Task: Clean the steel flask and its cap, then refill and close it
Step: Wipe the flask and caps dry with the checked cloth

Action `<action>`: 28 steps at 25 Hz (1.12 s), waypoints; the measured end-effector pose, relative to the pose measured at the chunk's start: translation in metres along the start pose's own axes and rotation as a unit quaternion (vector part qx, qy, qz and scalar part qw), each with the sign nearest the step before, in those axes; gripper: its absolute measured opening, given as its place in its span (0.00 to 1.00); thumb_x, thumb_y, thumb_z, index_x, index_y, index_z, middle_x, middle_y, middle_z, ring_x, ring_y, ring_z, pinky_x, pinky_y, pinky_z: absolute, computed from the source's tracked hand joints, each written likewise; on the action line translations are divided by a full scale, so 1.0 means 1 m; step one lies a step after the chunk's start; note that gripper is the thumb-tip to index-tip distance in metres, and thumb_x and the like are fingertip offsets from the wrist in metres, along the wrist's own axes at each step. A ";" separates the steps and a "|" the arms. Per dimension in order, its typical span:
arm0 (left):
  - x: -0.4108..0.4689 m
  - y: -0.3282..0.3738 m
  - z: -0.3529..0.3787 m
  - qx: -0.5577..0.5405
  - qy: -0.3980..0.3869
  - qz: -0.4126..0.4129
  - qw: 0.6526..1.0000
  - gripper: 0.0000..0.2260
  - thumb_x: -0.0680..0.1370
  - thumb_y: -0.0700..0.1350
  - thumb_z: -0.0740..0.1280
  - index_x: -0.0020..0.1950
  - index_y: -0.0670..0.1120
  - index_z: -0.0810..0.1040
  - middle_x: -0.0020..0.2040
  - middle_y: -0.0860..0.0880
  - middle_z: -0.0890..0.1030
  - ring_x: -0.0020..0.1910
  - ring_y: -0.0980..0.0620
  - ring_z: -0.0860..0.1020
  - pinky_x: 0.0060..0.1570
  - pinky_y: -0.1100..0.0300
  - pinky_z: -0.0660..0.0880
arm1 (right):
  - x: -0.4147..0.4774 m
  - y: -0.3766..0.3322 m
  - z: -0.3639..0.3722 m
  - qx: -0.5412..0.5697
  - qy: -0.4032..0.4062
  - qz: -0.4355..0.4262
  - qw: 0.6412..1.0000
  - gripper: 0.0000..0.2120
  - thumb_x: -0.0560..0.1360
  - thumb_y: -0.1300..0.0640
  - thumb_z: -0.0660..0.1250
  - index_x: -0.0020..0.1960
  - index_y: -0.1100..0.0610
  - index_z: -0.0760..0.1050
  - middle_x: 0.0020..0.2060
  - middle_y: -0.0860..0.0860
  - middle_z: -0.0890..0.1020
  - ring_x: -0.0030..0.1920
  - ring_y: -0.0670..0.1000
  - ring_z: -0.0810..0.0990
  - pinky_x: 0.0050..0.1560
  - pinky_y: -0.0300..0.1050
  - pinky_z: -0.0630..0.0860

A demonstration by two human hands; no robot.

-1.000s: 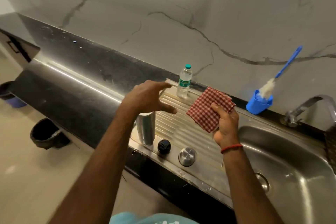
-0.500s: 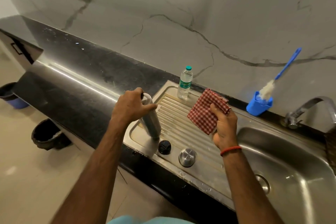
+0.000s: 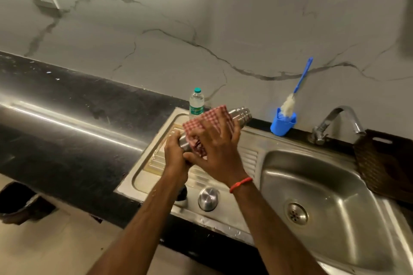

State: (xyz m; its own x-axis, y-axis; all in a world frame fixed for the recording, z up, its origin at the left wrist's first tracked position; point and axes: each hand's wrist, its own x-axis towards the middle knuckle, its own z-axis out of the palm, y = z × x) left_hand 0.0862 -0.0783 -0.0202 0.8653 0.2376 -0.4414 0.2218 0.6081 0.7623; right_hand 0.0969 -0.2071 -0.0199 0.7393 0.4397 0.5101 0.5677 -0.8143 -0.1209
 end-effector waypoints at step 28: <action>-0.024 -0.003 0.044 0.011 -0.083 -0.161 0.983 0.18 0.79 0.56 0.64 0.59 0.44 0.73 0.53 0.35 0.80 0.39 0.37 0.82 0.20 0.62 0.74 | -0.035 0.111 -0.126 0.186 0.155 0.012 0.970 0.15 0.79 0.50 0.65 0.62 0.57 0.79 0.57 0.54 0.79 0.58 0.50 0.78 0.60 0.42 0.76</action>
State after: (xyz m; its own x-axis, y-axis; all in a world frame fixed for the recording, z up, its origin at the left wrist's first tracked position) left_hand 0.0847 -0.1190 0.0088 0.8095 -0.0927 -0.5798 0.5049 0.6141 0.6066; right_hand 0.0884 -0.3601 0.0564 0.6420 0.2411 0.7278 0.6860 -0.6046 -0.4048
